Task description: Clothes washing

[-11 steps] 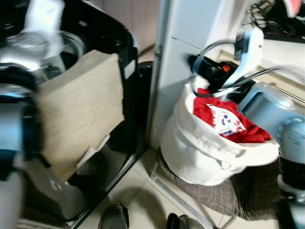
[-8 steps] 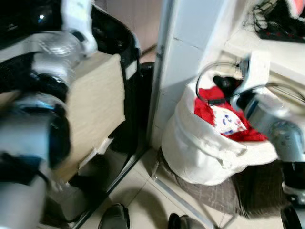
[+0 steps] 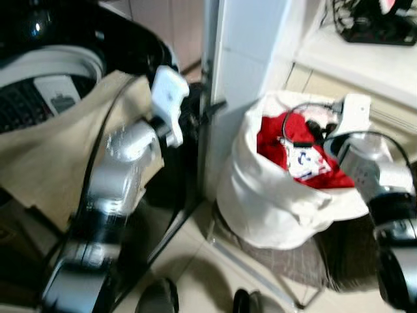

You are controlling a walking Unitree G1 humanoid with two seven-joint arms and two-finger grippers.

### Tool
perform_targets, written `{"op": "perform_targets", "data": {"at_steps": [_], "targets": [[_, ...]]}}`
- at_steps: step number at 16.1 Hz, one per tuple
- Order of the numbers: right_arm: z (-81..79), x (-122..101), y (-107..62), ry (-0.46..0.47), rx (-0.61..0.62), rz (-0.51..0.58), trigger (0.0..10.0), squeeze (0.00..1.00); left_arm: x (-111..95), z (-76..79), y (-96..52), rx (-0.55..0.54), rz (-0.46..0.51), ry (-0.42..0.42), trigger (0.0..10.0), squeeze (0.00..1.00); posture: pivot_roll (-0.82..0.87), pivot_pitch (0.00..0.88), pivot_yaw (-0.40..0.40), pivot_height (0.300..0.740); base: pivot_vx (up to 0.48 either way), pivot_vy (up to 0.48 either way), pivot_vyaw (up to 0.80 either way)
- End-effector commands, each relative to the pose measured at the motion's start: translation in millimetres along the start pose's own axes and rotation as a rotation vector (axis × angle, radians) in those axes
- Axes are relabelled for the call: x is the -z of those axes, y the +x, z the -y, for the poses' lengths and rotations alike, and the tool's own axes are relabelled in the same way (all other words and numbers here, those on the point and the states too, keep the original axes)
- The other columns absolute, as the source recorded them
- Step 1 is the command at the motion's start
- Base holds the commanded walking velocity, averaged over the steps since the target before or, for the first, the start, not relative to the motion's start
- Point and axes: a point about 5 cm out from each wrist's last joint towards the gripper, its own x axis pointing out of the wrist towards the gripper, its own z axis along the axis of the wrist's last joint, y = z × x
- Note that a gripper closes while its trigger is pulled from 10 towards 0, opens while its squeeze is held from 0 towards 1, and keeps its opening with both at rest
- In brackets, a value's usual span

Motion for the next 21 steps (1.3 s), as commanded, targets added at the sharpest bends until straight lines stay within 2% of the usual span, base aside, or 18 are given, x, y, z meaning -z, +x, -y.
{"op": "perform_targets", "data": {"at_steps": [1, 5, 9, 13, 15, 17, 18, 19, 20, 21], "targets": [[2.8, 3.5, 3.8, 0.01, -0.017, -0.005, 10.0, 1.0, -8.9, 9.0, -7.4, 0.039, 0.004, 0.028, 10.0, 0.0, 0.02, 0.226, 0.018, 0.74, 0.0, 0.0, 0.0], [4.7, 20.9, 10.9, -0.001, -0.021, -0.071, 10.0, 1.0, -12.7, 30.7, -31.8, 0.092, -0.07, 0.077, 10.0, 0.0, 0.09, 0.307, 0.031, 0.74, 0.0, 0.0, 0.0], [0.6, 40.2, 11.4, -0.007, -0.048, -0.116, 10.0, 1.0, -25.3, 43.0, -43.8, 0.111, -0.069, 0.071, 10.0, 0.0, 0.14, 0.364, 0.045, 0.74, 0.0, 0.0, 0.0], [-5.5, 47.6, 11.9, -0.017, -0.077, -0.113, 10.0, 1.0, -34.7, 50.8, -50.6, 0.137, -0.063, 0.071, 10.0, 0.0, 0.16, 0.384, 0.045, 0.74, 0.0, 0.0, 0.0], [-5.2, 47.2, 12.2, -0.035, -0.061, -0.105, 10.0, 0.0, -35.7, 52.6, -51.6, 0.152, -0.071, 0.089, 10.0, 0.0, 0.17, 0.385, 0.042, 0.74, 0.0, 0.0, 0.0], [-11.1, 55.3, 12.1, -0.047, -0.095, -0.145, 10.0, 0.0, -36.2, 57.6, -52.6, 0.19, -0.099, 0.094, 10.0, 0.0, 0.18, 0.387, 0.039, 0.74, 0.0, 0.0, 0.0], [-12.0, 62.2, 11.2, -0.082, -0.099, -0.181, 10.0, 0.0, -36.4, 62.9, -53.8, 0.232, -0.111, 0.063, 10.0, 0.0, 0.18, 0.39, 0.036, 0.74, 0.0, 0.0, 0.0], [-11.2, 67.2, 10.5, -0.099, -0.081, -0.205, 6.0, 0.0, -37.2, 68.7, -55.8, 0.28, -0.117, 0.042, 10.0, 0.0, 0.19, 0.39, 0.034, 0.74, 0.0, 0.0, 0.0], [-10.3, 68.2, 10.3, -0.094, -0.065, -0.207, 0.4, 0.0, -37.8, 71.4, -56.8, 0.298, -0.117, 0.036, 10.0, 0.0, 0.18, 0.388, 0.034, 0.74, 0.0, 0.0, 0.0], [-9.9, 67.9, 10.4, -0.086, -0.059, -0.203, 0.0, 0.0, -38.2, 72.2, -57.1, 0.3, -0.115, 0.028, 10.0, 0.0, 0.18, 0.389, 0.033, 0.74, 0.0, 0.0, 0.0]]}}
